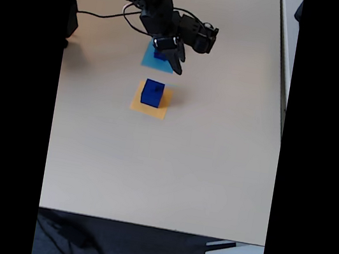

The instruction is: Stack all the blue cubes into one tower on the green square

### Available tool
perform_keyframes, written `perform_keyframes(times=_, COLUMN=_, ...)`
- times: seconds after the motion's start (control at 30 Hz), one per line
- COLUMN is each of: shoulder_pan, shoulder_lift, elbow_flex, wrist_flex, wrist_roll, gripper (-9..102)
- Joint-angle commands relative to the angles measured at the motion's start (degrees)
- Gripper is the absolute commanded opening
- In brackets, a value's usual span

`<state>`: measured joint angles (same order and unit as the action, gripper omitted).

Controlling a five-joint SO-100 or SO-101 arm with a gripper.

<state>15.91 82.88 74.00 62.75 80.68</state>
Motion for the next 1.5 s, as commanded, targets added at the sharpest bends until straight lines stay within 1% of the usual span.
perform_keyframes(times=0.0, shoulder_pan=-5.98, shoulder_lift=3.16, elbow_flex=-1.32, wrist_flex=-0.53, wrist_roll=8.88, gripper=18)
perform_keyframes(times=0.07, shoulder_pan=-10.28, shoulder_lift=3.43, elbow_flex=2.11, wrist_flex=-0.88, wrist_roll=15.47, gripper=18)
perform_keyframes(times=0.17, shoulder_pan=-16.61, shoulder_lift=3.69, elbow_flex=7.12, wrist_flex=-0.97, wrist_roll=25.05, gripper=22)
perform_keyframes(times=0.3, shoulder_pan=-22.68, shoulder_lift=2.20, elbow_flex=10.37, wrist_flex=-1.76, wrist_roll=32.87, gripper=25)
perform_keyframes(times=0.43, shoulder_pan=-26.10, shoulder_lift=1.67, elbow_flex=14.06, wrist_flex=-3.43, wrist_roll=38.06, gripper=26)
perform_keyframes(times=0.63, shoulder_pan=-28.30, shoulder_lift=0.26, elbow_flex=14.59, wrist_flex=-3.43, wrist_roll=39.20, gripper=29)
perform_keyframes(times=0.9, shoulder_pan=-31.29, shoulder_lift=-3.60, elbow_flex=12.92, wrist_flex=-3.43, wrist_roll=42.01, gripper=29)
perform_keyframes(times=1.2, shoulder_pan=-31.55, shoulder_lift=-8.70, elbow_flex=8.79, wrist_flex=-3.16, wrist_roll=41.04, gripper=29)
perform_keyframes(times=1.33, shoulder_pan=-31.64, shoulder_lift=-9.40, elbow_flex=7.29, wrist_flex=-1.93, wrist_roll=40.52, gripper=29)
perform_keyframes(times=1.47, shoulder_pan=-32.17, shoulder_lift=-10.63, elbow_flex=3.96, wrist_flex=1.05, wrist_roll=40.25, gripper=29)
